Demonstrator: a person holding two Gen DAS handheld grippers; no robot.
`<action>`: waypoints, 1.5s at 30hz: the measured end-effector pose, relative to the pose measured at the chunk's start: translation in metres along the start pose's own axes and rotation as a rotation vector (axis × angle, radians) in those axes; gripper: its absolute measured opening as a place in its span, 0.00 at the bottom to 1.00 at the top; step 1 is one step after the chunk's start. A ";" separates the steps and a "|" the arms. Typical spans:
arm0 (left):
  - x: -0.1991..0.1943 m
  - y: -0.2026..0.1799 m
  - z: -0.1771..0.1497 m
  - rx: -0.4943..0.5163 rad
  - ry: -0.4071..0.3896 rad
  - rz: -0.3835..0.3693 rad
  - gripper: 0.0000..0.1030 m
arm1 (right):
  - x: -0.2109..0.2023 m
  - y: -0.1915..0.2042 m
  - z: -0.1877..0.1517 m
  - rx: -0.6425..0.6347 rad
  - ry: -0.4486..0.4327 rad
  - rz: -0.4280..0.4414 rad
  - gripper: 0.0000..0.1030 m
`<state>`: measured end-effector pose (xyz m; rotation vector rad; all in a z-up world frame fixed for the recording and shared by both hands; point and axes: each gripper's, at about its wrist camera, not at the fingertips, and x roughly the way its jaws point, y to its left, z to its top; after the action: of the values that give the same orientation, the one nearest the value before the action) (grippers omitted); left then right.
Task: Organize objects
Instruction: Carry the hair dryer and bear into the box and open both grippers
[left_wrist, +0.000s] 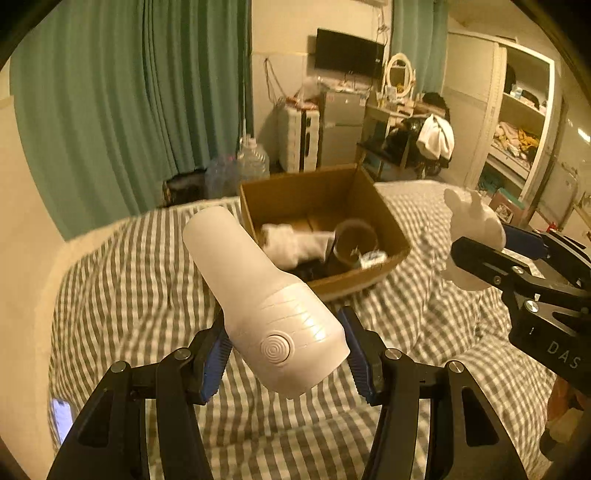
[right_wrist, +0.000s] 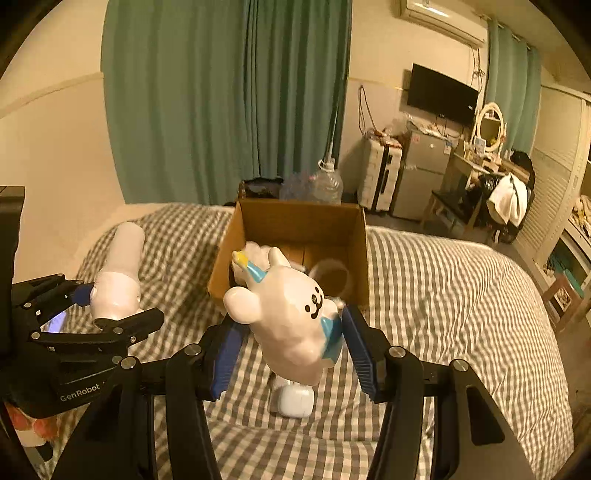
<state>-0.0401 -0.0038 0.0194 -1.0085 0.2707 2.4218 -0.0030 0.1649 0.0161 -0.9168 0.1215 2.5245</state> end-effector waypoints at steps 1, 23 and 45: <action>-0.002 0.000 0.006 0.003 -0.010 -0.002 0.56 | -0.001 -0.001 0.005 0.000 -0.008 0.003 0.52; 0.112 -0.005 0.119 0.025 -0.035 -0.038 0.56 | 0.112 -0.050 0.115 0.086 -0.013 0.046 0.51; 0.209 -0.014 0.104 0.069 0.077 -0.102 0.60 | 0.227 -0.086 0.084 0.247 0.079 0.149 0.55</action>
<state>-0.2215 0.1231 -0.0548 -1.0606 0.3196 2.2701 -0.1689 0.3478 -0.0550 -0.9366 0.5320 2.5330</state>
